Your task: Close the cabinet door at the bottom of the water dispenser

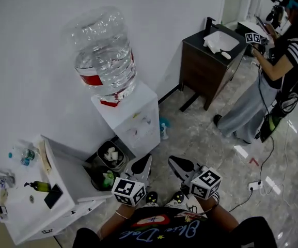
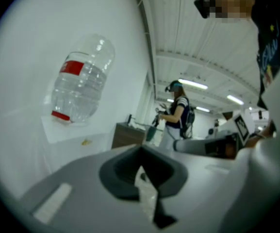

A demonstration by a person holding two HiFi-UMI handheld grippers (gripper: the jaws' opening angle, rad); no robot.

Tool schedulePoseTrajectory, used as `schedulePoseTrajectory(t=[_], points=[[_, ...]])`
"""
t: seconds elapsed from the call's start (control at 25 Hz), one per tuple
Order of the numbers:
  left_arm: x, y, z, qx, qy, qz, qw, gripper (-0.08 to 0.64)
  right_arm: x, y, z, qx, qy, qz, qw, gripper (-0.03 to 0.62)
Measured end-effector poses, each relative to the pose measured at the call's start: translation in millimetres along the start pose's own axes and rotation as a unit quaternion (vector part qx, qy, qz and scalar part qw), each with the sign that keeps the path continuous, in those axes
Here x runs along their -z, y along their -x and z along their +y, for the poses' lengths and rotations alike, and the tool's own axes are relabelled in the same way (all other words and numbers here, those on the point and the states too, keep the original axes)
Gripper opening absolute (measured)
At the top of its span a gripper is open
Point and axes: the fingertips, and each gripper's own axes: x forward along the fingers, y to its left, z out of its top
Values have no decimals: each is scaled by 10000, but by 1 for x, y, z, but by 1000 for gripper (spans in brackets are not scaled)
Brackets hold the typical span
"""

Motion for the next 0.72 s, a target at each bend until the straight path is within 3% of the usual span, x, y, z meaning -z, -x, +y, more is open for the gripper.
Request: schedulePoseTrajectory(t=[0.4,0.72], points=[[-5,11,-38,384,13,-58,9992,-3,-17,24,32,-187,399,-203,9988,15],[-5,-1,-57,712,155,29,9973,-2,-15,48,19,139,125,-347,9992,15]])
